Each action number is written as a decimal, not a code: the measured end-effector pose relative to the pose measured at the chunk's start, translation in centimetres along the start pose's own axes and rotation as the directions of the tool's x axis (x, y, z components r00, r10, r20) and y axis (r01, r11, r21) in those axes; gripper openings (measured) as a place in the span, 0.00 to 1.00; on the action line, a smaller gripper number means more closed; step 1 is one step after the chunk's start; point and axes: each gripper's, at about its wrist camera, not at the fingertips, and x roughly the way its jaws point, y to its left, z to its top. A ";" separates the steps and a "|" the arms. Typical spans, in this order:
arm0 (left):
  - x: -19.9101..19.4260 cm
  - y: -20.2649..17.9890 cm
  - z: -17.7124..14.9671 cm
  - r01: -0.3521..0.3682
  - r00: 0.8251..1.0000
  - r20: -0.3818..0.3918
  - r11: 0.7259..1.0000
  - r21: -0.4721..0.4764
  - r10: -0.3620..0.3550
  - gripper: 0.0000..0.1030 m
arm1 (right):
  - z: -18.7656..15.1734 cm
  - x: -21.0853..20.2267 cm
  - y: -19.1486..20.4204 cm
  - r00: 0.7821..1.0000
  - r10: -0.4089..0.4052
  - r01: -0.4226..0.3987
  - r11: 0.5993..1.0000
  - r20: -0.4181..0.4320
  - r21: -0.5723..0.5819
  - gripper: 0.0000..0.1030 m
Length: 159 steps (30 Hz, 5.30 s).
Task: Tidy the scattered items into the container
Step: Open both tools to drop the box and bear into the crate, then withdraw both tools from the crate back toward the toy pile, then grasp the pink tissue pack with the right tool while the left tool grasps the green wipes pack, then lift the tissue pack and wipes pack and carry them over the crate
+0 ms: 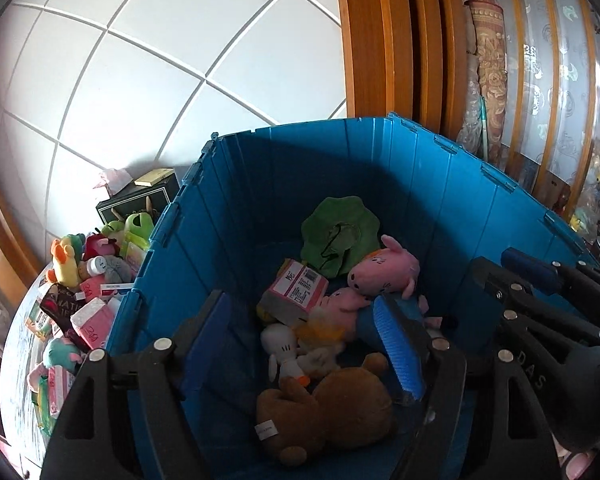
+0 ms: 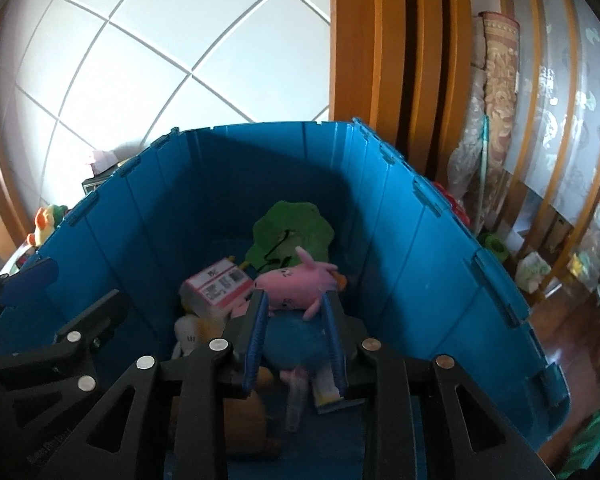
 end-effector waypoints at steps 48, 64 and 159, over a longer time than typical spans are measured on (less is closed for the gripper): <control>-12.4 36.4 -13.8 -0.397 0.909 -0.042 0.832 -0.387 0.414 0.86 | -1.3 -8.5 34.2 0.879 0.476 -0.451 0.852 0.032 -0.267 0.49; -5.4 48.1 -23.9 -0.437 0.895 -0.269 0.821 -0.368 0.356 0.86 | -9.8 2.7 41.0 0.908 0.327 -0.378 0.909 -0.263 -0.176 0.48; -8.5 34.6 -7.3 -0.085 0.984 0.156 0.995 -0.048 0.091 0.30 | 0.8 -8.2 33.5 0.958 0.272 -0.252 0.951 0.095 -0.178 0.48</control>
